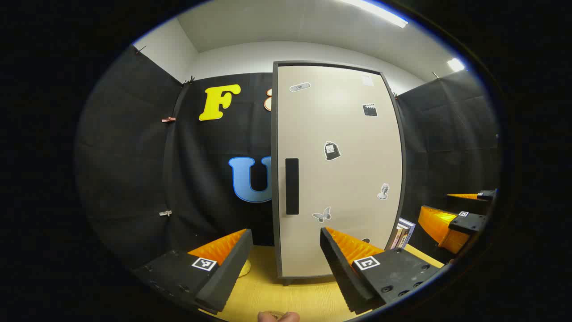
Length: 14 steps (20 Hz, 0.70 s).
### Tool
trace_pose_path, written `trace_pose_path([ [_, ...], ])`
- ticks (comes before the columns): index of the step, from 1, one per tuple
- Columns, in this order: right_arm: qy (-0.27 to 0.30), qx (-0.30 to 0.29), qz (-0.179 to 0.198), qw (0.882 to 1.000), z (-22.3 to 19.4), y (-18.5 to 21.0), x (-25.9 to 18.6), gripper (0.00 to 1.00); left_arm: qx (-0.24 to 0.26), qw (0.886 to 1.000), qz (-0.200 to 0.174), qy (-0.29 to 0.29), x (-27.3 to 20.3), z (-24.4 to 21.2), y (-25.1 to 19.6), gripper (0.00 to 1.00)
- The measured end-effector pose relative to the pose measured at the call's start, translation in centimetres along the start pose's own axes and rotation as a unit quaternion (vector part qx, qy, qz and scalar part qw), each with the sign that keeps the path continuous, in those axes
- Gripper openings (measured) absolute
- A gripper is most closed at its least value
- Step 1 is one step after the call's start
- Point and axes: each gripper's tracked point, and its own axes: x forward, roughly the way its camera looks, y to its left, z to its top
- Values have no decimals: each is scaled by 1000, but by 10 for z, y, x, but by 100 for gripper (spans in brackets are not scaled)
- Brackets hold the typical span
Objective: Open the cabinet door with the right hand, grasp the bottle in the cabinet with the left hand and place it on the coaster, then close the cabinet door with the right hand.
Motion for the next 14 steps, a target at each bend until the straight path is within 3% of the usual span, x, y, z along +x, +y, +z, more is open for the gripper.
trace_pose_path([
  [14,-10,11,0,1000,2,2,-1,100,1,1000,0,-4,0,2,2,96],
])
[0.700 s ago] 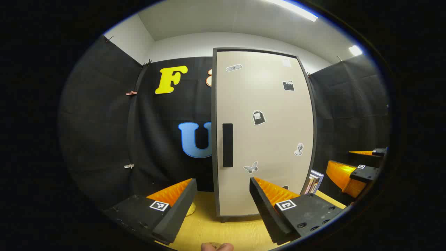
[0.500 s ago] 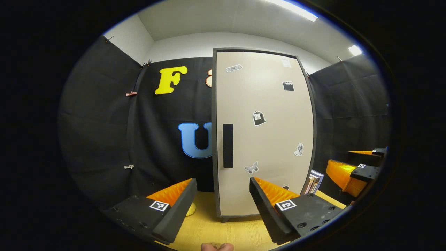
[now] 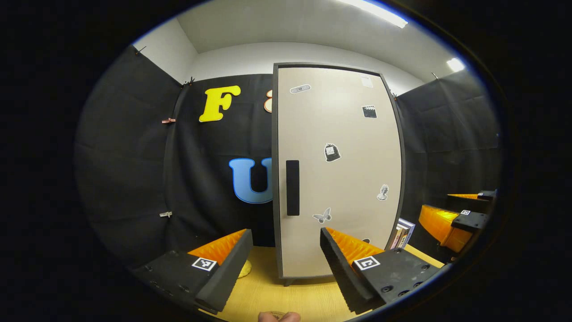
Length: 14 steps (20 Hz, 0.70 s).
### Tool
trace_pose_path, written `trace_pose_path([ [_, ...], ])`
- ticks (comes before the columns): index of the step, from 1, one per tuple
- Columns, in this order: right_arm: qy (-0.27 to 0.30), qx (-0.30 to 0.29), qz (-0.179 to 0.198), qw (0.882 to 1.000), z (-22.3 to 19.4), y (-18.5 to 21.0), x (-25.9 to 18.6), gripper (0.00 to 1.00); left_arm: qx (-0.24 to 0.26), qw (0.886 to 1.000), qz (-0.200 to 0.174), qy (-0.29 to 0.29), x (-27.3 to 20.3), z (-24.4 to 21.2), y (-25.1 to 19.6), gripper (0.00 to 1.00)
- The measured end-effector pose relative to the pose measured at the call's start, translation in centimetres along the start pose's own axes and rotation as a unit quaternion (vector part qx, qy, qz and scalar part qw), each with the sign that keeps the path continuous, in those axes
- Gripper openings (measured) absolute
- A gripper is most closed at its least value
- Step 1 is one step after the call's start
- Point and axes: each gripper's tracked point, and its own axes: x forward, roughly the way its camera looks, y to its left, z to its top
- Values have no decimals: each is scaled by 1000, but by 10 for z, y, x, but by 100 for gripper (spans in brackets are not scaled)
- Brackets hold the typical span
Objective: Open the cabinet door with the right hand, grasp the bottle in the cabinet with the left hand and place it on the coaster, then close the cabinet door with the right hand.
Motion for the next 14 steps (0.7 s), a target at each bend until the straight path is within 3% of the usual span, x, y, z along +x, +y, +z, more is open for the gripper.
trace_pose_path([
  [14,-5,-3,-9,1000,0,-2,-2,98,8,1000,7,-23,5,16,7,96],
])
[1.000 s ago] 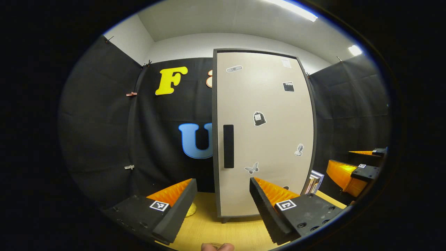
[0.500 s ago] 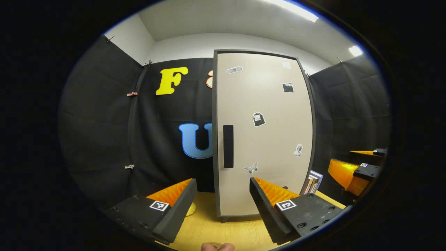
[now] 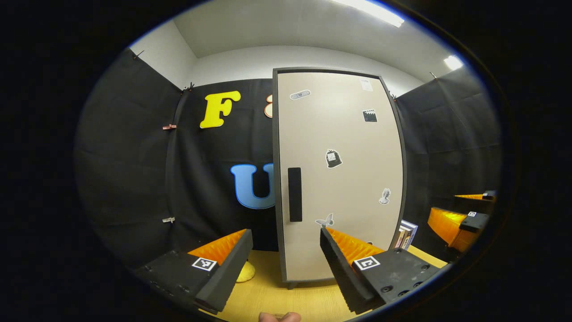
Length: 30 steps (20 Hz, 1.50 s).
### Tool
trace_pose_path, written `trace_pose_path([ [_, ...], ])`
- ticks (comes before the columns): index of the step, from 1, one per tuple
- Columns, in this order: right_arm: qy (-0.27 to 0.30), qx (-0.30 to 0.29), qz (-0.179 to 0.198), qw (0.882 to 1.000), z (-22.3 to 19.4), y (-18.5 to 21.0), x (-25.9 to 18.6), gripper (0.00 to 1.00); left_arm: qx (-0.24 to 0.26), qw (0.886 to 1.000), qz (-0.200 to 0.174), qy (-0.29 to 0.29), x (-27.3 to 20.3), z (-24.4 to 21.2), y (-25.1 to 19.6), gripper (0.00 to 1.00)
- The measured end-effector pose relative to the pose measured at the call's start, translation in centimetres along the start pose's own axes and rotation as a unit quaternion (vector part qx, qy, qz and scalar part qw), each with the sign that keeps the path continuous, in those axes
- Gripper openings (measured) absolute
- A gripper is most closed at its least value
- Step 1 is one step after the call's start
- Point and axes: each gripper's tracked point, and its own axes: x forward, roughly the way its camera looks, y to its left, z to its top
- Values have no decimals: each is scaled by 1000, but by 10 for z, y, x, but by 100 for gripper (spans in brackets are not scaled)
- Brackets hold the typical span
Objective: Open the cabinet door with the right hand, grasp the bottle in the cabinet with the left hand and place it on the coaster, then close the cabinet door with the right hand.
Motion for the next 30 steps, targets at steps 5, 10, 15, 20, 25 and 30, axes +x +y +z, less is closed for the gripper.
trace_pose_path([
  [5,0,-8,-10,1000,0,-2,0,98,-7,1000,0,-20,34,22,5,95],
  [10,-4,0,-21,1000,3,-4,-1,98,-4,1000,6,-27,72,33,9,96],
  [15,-7,33,14,999,18,20,13,98,-7,1000,1,-11,67,15,24,96],
  [20,-5,39,73,997,23,96,62,98,0,1000,13,5,55,-2,63,96],
  [25,-9,30,115,993,17,174,103,98,11,1000,23,11,45,-16,96,96],
  [30,-7,29,120,992,5,220,141,98,12,999,27,22,36,-36,117,96],
])
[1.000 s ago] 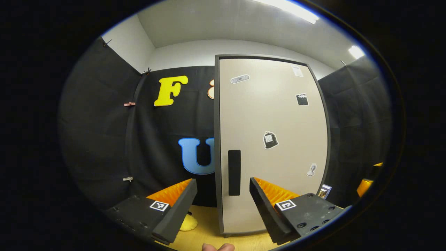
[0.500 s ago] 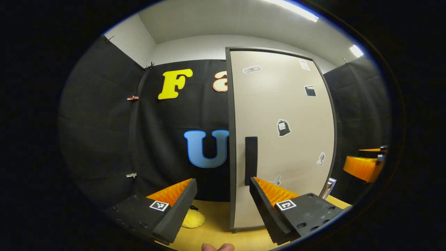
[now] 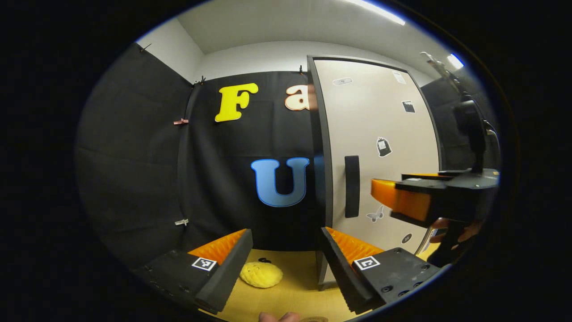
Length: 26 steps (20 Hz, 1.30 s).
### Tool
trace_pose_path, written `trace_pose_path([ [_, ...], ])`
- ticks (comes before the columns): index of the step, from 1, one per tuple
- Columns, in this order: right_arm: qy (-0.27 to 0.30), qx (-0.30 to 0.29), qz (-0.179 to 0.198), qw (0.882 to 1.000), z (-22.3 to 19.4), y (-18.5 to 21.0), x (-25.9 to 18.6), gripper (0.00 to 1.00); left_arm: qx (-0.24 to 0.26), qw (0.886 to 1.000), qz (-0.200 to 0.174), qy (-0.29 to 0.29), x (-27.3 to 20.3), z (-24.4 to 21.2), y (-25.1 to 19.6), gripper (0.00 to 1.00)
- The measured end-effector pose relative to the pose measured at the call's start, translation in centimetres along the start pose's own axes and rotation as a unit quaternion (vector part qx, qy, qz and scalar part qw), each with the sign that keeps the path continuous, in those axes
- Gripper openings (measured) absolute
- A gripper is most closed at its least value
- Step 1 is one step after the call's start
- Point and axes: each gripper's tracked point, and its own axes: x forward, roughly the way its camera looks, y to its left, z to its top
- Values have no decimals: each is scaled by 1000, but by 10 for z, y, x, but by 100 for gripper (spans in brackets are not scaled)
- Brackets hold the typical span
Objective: Open the cabinet door with the right hand, grasp the bottle in the cabinet with the left hand and place it on the coaster, then close the cabinet door with the right hand.
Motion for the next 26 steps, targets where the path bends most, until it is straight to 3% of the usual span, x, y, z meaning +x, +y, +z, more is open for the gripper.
trace_pose_path([
  [6,-16,-21,-20,999,-11,15,52,98,-11,1000,4,23,-13,-29,16,96],
  [8,-20,-29,-30,999,-10,15,64,81,-17,999,8,28,-19,-36,21,95],
  [11,-33,-13,-41,999,-8,21,75,66,-20,999,13,31,-27,-40,28,95],
  [12,-33,-11,-49,998,-10,20,74,48,-22,999,13,29,-29,-39,30,95],
  [13,-22,-13,-61,998,-14,19,76,42,-24,999,17,28,-32,-39,32,95],
  [14,-21,-12,-69,997,-15,15,79,42,-26,999,21,28,-34,-38,35,96],
  [16,-12,-14,-76,997,-16,17,72,28,-28,999,29,25,-39,-35,39,95],
  [18,2,-3,-61,998,-17,21,67,28,-28,999,35,22,-44,-31,44,96],
  [19,7,0,-52,999,-16,22,62,33,-27,999,38,22,-46,-31,47,96],
  [20,12,1,-42,999,-16,23,58,28,-26,999,40,23,-47,-31,47,96],
  [26,34,2,5,999,-2,33,9,28,-19,999,42,26,-66,-24,35,96],
])
